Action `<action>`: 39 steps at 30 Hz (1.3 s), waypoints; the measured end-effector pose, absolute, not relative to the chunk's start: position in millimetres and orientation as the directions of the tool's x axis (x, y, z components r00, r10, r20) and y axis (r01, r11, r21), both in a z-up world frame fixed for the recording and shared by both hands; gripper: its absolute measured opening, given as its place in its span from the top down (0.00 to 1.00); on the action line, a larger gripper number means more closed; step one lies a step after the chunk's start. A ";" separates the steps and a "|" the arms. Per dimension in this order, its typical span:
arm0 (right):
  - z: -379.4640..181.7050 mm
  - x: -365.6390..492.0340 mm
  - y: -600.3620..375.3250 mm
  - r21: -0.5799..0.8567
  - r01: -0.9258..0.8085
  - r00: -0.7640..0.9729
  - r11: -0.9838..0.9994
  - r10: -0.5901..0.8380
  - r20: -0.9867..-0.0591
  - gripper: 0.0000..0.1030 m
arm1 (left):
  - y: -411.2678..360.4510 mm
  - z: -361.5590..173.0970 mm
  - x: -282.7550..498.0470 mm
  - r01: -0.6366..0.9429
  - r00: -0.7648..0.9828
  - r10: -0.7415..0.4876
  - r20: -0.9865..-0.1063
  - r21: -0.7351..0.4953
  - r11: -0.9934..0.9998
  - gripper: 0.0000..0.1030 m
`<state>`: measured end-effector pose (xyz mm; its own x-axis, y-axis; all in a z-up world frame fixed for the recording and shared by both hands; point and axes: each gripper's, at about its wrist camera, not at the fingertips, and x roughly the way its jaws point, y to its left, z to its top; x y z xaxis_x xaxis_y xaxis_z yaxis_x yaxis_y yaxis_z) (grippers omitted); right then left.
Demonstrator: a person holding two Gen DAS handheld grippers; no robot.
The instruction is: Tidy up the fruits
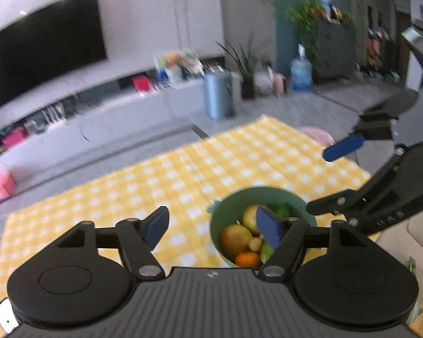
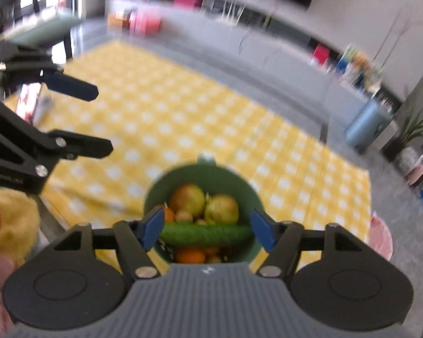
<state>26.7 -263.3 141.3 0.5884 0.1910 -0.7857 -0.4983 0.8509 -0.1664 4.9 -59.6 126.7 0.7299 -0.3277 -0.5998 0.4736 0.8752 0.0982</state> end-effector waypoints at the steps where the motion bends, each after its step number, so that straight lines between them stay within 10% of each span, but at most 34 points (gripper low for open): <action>1: 148.5 14.9 -263.5 -0.160 -0.483 0.619 0.861 0.206 -0.758 0.31 | -56.8 129.9 -1.9 0.458 0.742 -0.318 -0.590 0.100 0.883 0.16; 10: 162.6 -72.7 -266.4 -0.082 -0.243 0.842 0.967 0.168 -0.513 0.05 | -21.8 119.9 -44.3 0.268 0.838 -0.199 -0.508 0.064 0.961 0.12; 18: 110.4 -116.7 -252.0 0.069 -0.022 0.918 0.997 0.047 -0.393 0.04 | -15.6 79.0 -51.6 0.189 0.854 -0.103 -0.510 0.119 0.975 0.12; 39: -4.0 -86.4 -243.1 0.074 0.079 0.847 0.994 -0.028 -0.531 0.04 | -44.2 -22.2 -19.0 0.230 0.696 -0.100 -0.711 0.089 0.969 0.12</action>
